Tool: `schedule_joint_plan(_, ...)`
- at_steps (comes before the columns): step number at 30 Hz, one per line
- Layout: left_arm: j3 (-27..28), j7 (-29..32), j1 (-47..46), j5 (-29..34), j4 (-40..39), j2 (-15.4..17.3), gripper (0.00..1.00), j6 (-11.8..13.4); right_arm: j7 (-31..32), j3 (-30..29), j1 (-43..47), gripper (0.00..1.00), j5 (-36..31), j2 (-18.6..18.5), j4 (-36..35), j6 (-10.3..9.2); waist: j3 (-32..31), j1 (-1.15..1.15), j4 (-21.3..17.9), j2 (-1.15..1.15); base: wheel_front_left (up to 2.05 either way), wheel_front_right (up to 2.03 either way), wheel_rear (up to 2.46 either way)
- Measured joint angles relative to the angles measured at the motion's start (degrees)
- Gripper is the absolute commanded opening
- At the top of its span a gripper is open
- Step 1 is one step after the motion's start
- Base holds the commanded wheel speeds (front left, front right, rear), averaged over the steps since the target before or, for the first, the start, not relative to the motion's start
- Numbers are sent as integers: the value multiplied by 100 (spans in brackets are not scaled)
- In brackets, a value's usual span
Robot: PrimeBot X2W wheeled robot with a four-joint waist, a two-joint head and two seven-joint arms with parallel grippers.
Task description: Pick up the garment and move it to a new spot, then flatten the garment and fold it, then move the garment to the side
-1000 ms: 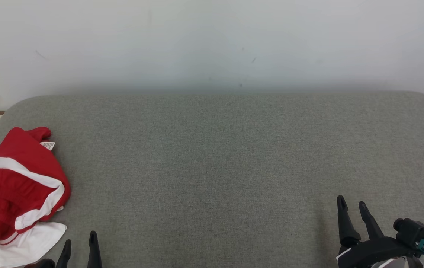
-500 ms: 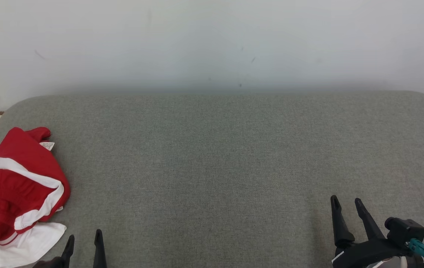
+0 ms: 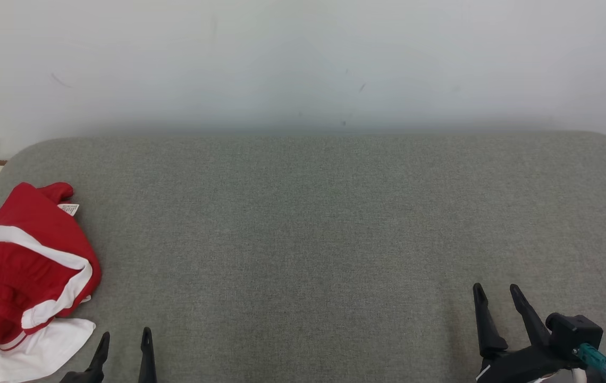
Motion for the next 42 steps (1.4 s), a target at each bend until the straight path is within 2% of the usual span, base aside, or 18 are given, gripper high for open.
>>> schedule_joint_plan(18, 73, -176, 6, 719, 52, -63, 100, 3, -171, -40, 1, 100, -709, -9, 34, 0, 0, 0, 1, 0, 0, 0, 0)
schedule_joint_plan(25, 148, -180, -1, 732, 63, -100, 100, 5, -178, -102, 13, 100, -757, -7, 30, 0, 11, 0, 160, 0, 0, 0, 0)
schedule_joint_plan(35, 358, -181, 36, 668, 119, -151, 100, -12, -192, 249, 19, 100, -768, -44, -41, 0, 15, 0, 825, 0, 0, 0, 0)
schedule_joint_plan(39, 436, -180, 128, 667, 191, -156, 100, -108, -192, 349, 11, 100, -713, -24, 25, 0, 19, 0, 1360, 0, 0, 0, 0)
schedule_joint_plan(42, 491, -181, 215, 609, 225, -145, 100, -298, -191, 511, -56, 100, -695, 26, 52, 0, 23, 0, 1697, 0, 0, 0, 0)
